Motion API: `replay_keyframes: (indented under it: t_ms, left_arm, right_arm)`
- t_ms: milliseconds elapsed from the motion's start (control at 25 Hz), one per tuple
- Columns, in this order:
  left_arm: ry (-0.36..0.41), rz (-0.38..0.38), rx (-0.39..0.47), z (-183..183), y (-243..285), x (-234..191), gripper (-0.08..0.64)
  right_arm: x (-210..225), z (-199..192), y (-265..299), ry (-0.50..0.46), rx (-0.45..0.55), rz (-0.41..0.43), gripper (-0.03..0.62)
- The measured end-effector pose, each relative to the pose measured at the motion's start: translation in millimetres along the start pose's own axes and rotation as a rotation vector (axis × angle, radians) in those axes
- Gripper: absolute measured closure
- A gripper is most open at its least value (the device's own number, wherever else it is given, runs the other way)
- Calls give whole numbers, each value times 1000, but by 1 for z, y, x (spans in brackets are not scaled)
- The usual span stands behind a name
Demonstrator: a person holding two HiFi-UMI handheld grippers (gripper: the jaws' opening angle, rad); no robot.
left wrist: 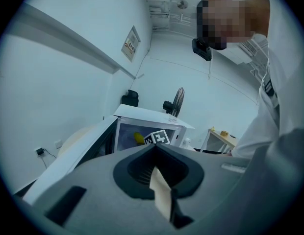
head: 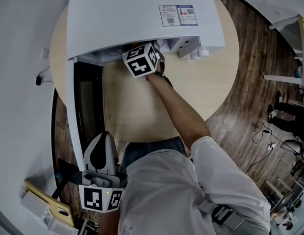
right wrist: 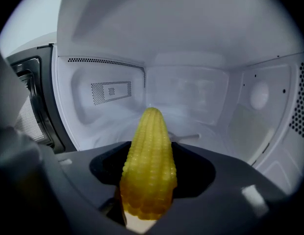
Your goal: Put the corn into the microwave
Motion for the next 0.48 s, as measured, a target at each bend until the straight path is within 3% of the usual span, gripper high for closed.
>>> replay_keyframes:
  t_ms: [480]
  left_arm:
    - [-19, -23, -1, 0, 4, 1, 571]
  right_arm:
    - [6, -3, 5, -59, -34, -34, 327]
Point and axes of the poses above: the fingertips, and each gripper's own axes: y forward along the fingers, x to its right, z out of its top, the point moved 2 cm from there along -y, backward along the fingers, and after that the axes turned 9 degrees about -z, right-handed, at the moved point
